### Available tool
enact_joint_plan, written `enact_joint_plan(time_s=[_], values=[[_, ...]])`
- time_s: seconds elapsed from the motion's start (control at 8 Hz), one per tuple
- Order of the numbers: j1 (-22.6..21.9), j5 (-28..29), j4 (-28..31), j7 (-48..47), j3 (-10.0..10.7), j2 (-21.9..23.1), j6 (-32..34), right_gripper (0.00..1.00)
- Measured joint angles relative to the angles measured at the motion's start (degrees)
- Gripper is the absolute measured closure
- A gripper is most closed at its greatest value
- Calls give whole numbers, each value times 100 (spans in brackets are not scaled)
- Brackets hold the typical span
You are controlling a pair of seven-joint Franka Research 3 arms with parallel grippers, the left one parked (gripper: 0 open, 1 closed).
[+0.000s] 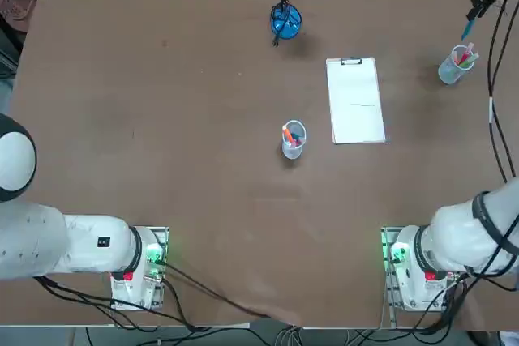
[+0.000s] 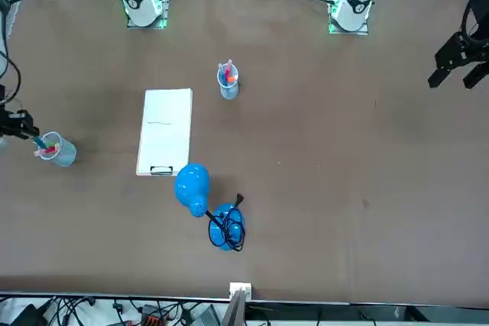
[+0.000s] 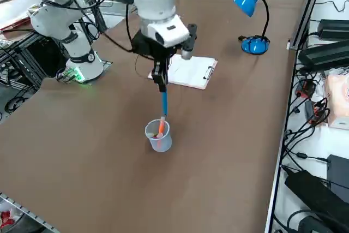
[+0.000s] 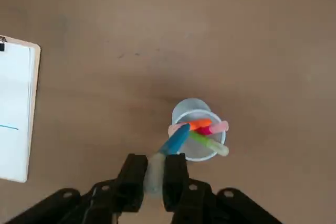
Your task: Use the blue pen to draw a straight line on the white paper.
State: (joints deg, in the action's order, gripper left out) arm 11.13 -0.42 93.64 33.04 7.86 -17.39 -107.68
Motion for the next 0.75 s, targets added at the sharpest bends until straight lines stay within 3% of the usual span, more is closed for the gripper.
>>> enact_joint_plan(time_s=[0.75], values=[[392,322,-5,786,-11,-366,-134,84]])
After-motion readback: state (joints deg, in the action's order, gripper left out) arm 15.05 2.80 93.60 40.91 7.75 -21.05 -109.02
